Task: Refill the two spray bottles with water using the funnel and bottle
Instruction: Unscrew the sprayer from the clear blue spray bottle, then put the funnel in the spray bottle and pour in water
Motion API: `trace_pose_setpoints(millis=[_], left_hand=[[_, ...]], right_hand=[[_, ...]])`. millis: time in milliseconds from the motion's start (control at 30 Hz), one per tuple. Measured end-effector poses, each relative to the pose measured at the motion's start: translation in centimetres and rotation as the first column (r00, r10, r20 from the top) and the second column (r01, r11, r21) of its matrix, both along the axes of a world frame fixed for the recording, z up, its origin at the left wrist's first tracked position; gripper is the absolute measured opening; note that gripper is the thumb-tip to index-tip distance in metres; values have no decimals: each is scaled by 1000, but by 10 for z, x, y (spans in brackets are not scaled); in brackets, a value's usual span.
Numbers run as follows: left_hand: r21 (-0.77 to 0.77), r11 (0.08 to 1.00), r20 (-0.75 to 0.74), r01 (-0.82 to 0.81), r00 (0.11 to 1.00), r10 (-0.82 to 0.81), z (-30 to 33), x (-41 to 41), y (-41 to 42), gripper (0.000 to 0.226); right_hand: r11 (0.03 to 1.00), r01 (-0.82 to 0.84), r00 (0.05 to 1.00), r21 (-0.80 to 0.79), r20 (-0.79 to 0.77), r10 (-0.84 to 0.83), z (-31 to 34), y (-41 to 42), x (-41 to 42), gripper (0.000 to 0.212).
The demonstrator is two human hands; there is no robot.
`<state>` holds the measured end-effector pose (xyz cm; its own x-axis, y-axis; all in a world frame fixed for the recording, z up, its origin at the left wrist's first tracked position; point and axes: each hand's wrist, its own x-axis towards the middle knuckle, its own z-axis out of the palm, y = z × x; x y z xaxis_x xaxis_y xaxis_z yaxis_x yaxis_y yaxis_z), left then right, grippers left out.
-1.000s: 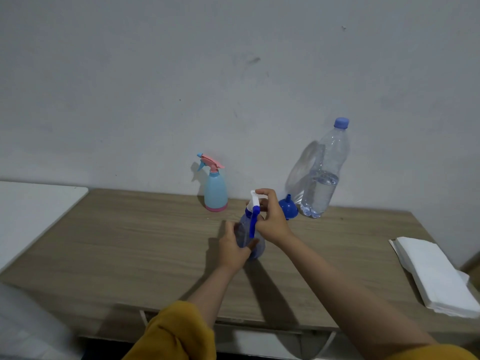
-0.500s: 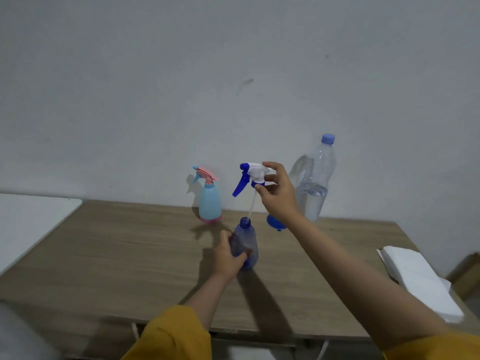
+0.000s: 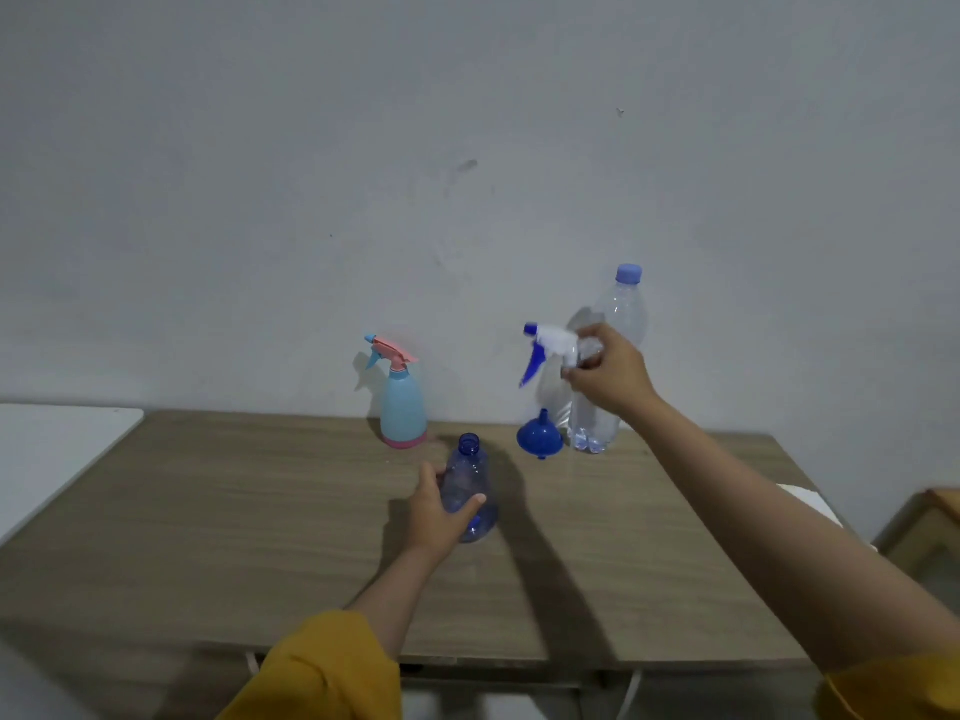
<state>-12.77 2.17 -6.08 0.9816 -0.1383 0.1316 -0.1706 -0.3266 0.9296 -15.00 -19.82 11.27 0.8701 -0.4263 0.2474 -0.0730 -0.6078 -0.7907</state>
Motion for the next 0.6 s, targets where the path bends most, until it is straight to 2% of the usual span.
trace_pose_setpoints(millis=[133,233,300,600], left_hand=[[38,999,3,13,1000,-13,3,-3,0,48],[57,998,1,9,1000,-9,5,-5,-1,48],[61,998,-1,0,1000,0,5,-4,-1,50],[121,992,-31,-21,999,25,-9,3,3,56]], right_hand=[[993,-38,949,-115,-317,0,-63,-8,-6,48],[995,-70,883,-67,-469,31,-99,-6,-10,47],[996,-80,857,-34,-513,52,-117,-4,-10,45],[993,-106,814,-60,-578,52,-175,-6,-4,44]])
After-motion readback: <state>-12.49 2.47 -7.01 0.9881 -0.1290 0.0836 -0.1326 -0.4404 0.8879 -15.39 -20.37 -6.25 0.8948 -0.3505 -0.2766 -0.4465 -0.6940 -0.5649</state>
